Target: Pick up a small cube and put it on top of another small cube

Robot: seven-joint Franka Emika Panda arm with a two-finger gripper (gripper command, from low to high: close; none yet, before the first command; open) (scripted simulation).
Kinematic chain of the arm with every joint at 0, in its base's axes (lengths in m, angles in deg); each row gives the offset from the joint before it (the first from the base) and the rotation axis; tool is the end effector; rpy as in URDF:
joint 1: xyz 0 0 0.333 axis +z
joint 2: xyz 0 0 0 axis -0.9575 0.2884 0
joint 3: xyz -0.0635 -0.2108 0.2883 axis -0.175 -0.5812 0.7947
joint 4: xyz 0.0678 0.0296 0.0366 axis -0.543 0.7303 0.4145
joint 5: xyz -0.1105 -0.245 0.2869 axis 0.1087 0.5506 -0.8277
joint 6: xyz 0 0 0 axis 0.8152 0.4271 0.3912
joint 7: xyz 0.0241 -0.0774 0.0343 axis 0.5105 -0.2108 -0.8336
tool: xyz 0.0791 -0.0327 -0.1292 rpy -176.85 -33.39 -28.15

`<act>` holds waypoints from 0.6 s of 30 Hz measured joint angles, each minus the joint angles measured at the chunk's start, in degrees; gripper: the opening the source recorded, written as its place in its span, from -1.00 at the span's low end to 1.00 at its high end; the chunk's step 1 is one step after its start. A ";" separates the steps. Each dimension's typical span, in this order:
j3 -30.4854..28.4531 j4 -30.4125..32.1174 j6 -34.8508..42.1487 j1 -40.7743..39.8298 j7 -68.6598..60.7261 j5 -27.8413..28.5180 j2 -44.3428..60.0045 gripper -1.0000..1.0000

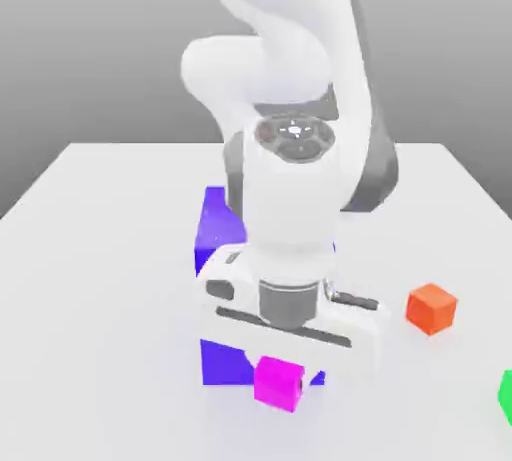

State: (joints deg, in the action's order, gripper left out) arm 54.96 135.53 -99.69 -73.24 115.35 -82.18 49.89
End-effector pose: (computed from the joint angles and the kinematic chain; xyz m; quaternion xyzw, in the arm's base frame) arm 0.4812 0.1046 0.2103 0.8742 -0.4854 -0.0082 0.0114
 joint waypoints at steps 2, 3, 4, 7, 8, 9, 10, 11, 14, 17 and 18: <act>2.36 -1.78 1.18 3.39 2.34 0.76 0.51 -1.00; 3.54 -2.64 1.76 5.09 3.50 1.10 0.72 -1.00; 4.73 -3.50 2.33 6.80 4.66 1.42 0.91 -1.00; 6.73 -7.67 2.11 12.90 9.36 4.63 5.23 -1.00; 6.37 -9.60 1.03 15.74 11.38 6.58 8.32 -1.00; 5.96 -11.16 -0.01 17.93 13.07 8.29 11.02 1.00; 5.96 -11.16 -0.01 17.93 13.07 8.29 11.02 1.00; 5.96 -11.16 -0.01 17.93 13.07 8.29 11.02 1.00; 5.96 -11.16 -0.01 17.93 13.07 8.29 11.02 1.00; 6.70 -12.31 1.44 19.02 13.38 8.14 10.70 1.00; 7.41 -12.26 2.97 18.62 12.65 7.06 9.01 1.00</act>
State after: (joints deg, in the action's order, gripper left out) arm 62.37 123.27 -96.72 -54.61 128.00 -75.12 58.91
